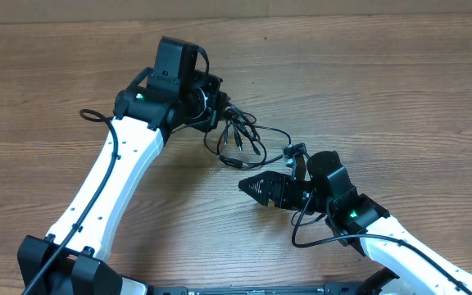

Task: Untangle cables

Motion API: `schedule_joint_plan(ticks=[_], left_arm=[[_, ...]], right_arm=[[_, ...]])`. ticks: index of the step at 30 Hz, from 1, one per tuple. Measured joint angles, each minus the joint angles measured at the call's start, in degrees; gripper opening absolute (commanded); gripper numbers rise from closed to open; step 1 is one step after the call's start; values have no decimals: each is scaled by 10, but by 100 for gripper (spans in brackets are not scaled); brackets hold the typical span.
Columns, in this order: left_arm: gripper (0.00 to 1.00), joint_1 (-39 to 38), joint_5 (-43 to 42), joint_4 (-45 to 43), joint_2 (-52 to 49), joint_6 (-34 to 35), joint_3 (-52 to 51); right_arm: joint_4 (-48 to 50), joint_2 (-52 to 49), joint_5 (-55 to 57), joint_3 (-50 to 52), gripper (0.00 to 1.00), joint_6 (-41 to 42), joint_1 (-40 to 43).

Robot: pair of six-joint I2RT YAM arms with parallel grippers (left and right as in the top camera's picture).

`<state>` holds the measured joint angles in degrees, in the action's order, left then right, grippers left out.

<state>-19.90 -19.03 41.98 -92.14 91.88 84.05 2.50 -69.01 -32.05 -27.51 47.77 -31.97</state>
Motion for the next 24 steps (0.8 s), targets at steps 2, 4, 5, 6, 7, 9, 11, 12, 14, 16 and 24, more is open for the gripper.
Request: schedule_joint_plan(ticks=[2, 4, 5, 6, 7, 9, 11, 12, 14, 16, 24], left_arm=[[4, -5, -6, -14, 1, 14, 0], [4, -12, -9, -18, 3, 28, 0], [4, -16, -10, -17, 6, 36, 0], [4, -19, -11, -17, 10, 41, 0], [4, -23, -12, -17, 16, 46, 0], [4, -27, -13, -17, 27, 54, 0], [4, -33, -14, -17, 39, 59, 0], [4, -35, -14, -17, 46, 61, 0], [4, -42, -14, -17, 60, 67, 0], [4, -49, -13, -17, 74, 71, 0], [4, -83, -7, -15, 123, 90, 0]], right_arm=[[0, 0, 10, 0, 94, 1, -1], [1, 0, 22, 0, 96, 0, -4], [4, 0, 26, 0, 96, -3, -8], [8, 0, 31, 0, 97, -8, -13], [17, 0, 34, 0, 98, -17, -20], [39, 0, 40, 0, 100, -39, -35], [62, 0, 55, 0, 100, -62, -53], [70, 0, 71, 0, 100, -76, -65], [75, 0, 114, 0, 100, -97, -84], [78, 0, 166, 0, 100, -113, -101], [169, -5, 344, 0, 100, -148, -123]])
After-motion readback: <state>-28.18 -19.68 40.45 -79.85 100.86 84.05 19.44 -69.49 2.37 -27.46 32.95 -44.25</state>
